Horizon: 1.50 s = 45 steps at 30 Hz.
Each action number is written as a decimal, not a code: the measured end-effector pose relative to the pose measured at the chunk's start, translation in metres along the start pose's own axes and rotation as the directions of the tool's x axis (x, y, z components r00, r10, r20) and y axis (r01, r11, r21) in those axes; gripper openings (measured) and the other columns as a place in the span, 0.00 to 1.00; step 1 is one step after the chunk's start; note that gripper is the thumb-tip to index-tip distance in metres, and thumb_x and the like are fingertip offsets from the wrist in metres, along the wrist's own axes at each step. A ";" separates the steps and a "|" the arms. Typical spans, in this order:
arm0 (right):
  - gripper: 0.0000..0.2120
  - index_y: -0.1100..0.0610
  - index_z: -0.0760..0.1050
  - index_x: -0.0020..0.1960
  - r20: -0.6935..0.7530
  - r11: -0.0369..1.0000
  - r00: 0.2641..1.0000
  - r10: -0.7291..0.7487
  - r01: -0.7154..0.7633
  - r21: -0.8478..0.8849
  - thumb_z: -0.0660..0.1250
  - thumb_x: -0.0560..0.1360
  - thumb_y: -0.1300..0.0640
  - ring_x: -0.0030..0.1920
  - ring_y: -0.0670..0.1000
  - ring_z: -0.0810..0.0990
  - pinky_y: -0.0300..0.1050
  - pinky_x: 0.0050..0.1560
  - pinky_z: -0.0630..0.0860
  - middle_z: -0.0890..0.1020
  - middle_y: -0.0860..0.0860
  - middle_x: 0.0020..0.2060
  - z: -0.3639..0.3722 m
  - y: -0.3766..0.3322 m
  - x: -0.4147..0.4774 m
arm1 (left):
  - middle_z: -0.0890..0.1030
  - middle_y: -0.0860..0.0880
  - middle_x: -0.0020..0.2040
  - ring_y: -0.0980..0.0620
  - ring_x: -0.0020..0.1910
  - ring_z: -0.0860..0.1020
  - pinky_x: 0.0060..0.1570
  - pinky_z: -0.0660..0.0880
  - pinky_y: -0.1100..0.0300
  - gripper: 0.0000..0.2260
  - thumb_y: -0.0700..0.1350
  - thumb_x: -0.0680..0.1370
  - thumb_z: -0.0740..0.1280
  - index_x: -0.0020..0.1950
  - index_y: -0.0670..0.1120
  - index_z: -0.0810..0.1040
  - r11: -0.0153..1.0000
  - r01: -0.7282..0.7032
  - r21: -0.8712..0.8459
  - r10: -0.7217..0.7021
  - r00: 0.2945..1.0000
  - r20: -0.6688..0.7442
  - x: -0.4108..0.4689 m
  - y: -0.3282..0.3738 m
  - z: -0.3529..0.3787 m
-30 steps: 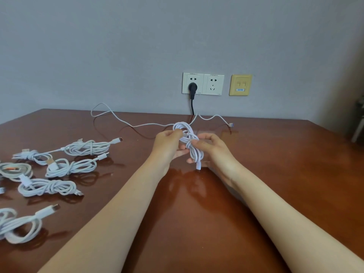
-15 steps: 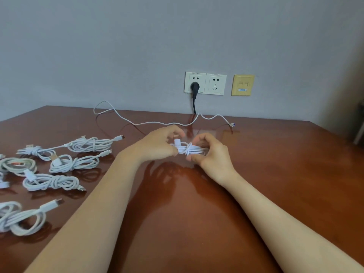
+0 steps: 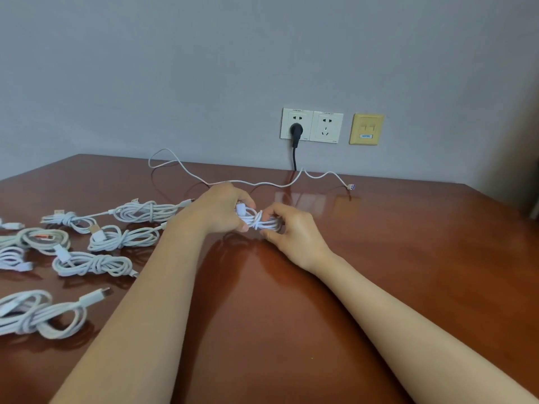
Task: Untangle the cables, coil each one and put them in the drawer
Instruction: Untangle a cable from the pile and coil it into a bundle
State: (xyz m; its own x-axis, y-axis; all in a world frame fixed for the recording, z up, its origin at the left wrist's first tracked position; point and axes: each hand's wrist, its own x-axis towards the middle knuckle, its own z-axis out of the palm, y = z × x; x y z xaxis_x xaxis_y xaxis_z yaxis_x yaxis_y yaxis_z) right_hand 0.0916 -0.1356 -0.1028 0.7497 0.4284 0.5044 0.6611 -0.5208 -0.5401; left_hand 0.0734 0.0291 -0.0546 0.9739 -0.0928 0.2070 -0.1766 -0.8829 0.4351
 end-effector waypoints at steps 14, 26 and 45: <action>0.13 0.57 0.77 0.48 -0.108 0.972 0.966 0.234 -0.229 0.054 0.56 0.73 0.68 0.39 0.52 0.74 0.40 0.41 0.66 0.81 0.55 0.44 0.003 0.027 0.041 | 0.68 0.46 0.66 0.43 0.68 0.63 0.67 0.60 0.49 0.18 0.38 0.73 0.60 0.60 0.54 0.76 0.971 0.195 0.139 -0.185 0.980 -0.078 0.001 0.006 0.008; 0.25 0.58 0.55 0.75 0.051 0.805 0.942 0.330 -0.253 -0.536 0.53 0.79 0.59 0.70 0.60 0.61 0.53 0.67 0.58 0.56 0.53 0.75 0.003 0.078 0.099 | 0.80 0.46 0.50 0.44 0.53 0.76 0.52 0.71 0.54 0.14 0.39 0.76 0.55 0.51 0.48 0.79 0.975 0.173 -0.138 -0.209 0.927 -0.311 0.013 0.003 0.035; 0.12 0.61 0.72 0.58 -0.152 0.725 0.882 0.447 -0.456 -0.517 0.54 0.80 0.60 0.58 0.62 0.75 0.48 0.51 0.69 0.77 0.61 0.57 -0.019 0.046 0.036 | 0.77 0.49 0.53 0.45 0.57 0.70 0.56 0.62 0.54 0.12 0.38 0.76 0.56 0.53 0.48 0.77 0.999 0.030 0.041 -0.017 0.954 -0.300 0.007 0.021 0.036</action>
State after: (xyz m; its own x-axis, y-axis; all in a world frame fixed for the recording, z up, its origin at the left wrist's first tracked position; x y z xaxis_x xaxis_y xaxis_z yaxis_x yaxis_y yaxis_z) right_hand 0.1482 -0.1583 -0.0971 0.9515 0.0328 0.3060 0.1209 -0.9542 -0.2735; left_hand 0.0816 -0.0064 -0.0758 0.8890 0.0646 0.4534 -0.1409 -0.9034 0.4050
